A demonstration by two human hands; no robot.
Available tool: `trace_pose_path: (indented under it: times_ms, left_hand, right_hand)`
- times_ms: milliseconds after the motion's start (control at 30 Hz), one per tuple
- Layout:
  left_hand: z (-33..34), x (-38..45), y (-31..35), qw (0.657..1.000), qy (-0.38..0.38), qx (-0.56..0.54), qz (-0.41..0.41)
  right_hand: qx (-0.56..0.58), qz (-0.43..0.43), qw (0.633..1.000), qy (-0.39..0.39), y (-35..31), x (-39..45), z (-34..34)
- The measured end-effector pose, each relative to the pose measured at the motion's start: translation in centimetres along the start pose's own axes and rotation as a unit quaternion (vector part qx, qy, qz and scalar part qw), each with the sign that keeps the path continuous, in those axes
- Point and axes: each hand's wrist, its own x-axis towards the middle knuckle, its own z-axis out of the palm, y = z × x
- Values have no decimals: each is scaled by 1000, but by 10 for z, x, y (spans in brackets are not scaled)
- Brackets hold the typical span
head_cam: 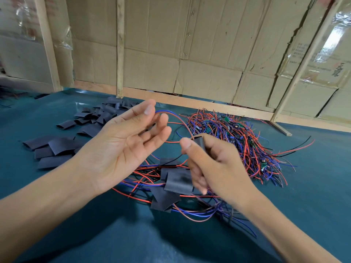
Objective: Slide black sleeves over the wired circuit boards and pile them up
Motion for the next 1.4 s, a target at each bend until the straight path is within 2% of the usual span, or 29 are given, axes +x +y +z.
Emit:
trace_pose_path:
  times_ms: [67, 167, 300, 433, 533, 833, 933, 1033, 1133, 1200, 1300, 1400]
  left_hand:
    - [-1, 2, 1, 1000, 15, 16, -2]
    - [3, 1, -1, 996, -18, 76, -35]
    - [11, -10, -13, 970, -104, 219, -24]
    - [19, -17, -23, 976, -80, 200, -26]
    - [19, -18, -24, 971, -66, 231, -4]
    - [19, -19, -29, 966, -7, 257, 24]
    - [21, -20, -29, 962, 10, 270, 27]
    - [21, -20, -29, 947, 37, 315, 55]
    - [18, -17, -29, 944, 66, 315, 69]
    - [17, -16, -27, 944, 54, 317, 70]
    - [14, -15, -23, 939, -6, 339, 65]
    - [11, -15, -21, 932, -17, 355, 76]
  right_hand:
    - [111, 50, 992, -34, -10, 4, -7]
    - [209, 104, 967, -104, -23, 8, -20]
    - [249, 188, 929, -197, -29, 4, -29]
    - [267, 232, 898, -262, -30, 1, -27]
    - [277, 246, 887, -277, -29, 3, -22]
    - [262, 282, 890, -246, -29, 5, -20]
    - [231, 234, 908, -260, -29, 2, -20]
    - [116, 168, 953, -224, -26, -1, -14]
    - [43, 111, 971, -209, -20, 0, -9]
    - [25, 96, 976, -194, -18, 0, -9]
    - [-6, 58, 984, -166, -17, -1, -10]
    - [-54, 18, 986, -157, -16, -3, -10]
